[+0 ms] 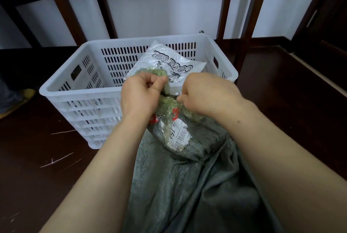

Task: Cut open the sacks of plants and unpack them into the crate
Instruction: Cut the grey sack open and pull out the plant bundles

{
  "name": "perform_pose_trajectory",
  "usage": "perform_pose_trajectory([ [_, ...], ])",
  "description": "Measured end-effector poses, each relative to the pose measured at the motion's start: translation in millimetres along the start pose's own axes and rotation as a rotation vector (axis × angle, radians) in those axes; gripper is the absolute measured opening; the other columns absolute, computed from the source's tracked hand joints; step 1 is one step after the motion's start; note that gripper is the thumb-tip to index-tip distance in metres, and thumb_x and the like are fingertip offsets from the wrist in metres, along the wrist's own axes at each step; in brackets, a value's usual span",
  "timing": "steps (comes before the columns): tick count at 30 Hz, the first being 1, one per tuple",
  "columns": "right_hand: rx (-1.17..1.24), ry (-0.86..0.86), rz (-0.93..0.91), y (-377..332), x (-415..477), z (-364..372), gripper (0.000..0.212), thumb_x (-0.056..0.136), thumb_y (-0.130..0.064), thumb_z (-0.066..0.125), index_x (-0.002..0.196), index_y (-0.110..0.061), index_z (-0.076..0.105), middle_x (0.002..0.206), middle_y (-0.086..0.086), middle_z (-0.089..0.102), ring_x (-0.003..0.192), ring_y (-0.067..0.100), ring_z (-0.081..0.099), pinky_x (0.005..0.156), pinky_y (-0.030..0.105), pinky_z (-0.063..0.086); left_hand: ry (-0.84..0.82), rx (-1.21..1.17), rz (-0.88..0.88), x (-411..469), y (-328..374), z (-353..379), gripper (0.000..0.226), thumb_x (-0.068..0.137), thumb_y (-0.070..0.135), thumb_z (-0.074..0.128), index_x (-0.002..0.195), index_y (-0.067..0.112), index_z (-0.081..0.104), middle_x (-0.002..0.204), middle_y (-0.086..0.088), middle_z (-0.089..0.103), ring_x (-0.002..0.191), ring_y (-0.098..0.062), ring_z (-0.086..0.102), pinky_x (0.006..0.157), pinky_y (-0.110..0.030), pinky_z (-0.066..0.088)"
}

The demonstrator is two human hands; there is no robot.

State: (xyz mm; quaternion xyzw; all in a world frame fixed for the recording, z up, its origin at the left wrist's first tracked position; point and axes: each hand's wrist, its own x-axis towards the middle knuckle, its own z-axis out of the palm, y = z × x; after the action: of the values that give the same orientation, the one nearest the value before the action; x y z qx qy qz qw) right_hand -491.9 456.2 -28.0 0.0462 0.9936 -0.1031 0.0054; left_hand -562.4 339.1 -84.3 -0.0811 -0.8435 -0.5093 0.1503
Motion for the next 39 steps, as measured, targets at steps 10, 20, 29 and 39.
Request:
perform_pose_trajectory([
  [10,-0.062,-0.049,0.048,6.2,0.3,1.6,0.024,0.092,-0.022,0.054,0.07,-0.018,0.045,0.072,-0.006,0.048,0.06,0.011,0.042,0.048,0.024,0.027,0.056,0.093,0.005,3.6,-8.4,-7.3,0.034,0.085,0.038,0.067,0.058,0.026,0.052,0.059,0.009,0.053,0.068,-0.021,0.054,0.071,-0.038,0.052],
  [20,0.443,-0.379,0.098,51.0,5.8,-9.3,0.023,0.091,-0.026,0.063,0.082,-0.007,0.071,0.05,-0.003,0.048,0.036,0.009,0.033,0.038,0.016,0.026,0.033,0.077,-0.113,4.8,-17.6,-8.9,0.034,0.087,0.041,0.064,0.06,0.024,0.051,0.059,0.009,0.049,0.067,-0.019,0.049,0.069,-0.035,0.047],
  [29,1.203,-0.077,0.291,53.3,23.6,32.5,0.034,0.073,-0.034,0.078,0.087,-0.005,0.067,0.065,-0.001,0.067,0.034,0.004,0.023,0.033,0.013,0.02,-0.189,-0.377,-0.102,-3.6,-4.0,-3.7,0.013,0.088,0.024,0.065,0.081,0.012,0.066,0.074,-0.014,0.052,0.059,-0.018,0.045,0.057,-0.026,0.042],
  [39,1.348,0.19,0.353,45.5,26.1,29.3,0.014,0.081,-0.007,0.072,0.073,-0.006,0.06,0.039,-0.004,0.05,0.021,0.0,0.035,0.027,0.011,0.024,-0.305,0.637,0.149,-2.0,20.9,-18.5,0.026,0.074,0.029,0.078,0.096,0.019,0.069,0.111,0.0,0.064,0.106,-0.022,0.057,0.082,-0.039,0.052],
])
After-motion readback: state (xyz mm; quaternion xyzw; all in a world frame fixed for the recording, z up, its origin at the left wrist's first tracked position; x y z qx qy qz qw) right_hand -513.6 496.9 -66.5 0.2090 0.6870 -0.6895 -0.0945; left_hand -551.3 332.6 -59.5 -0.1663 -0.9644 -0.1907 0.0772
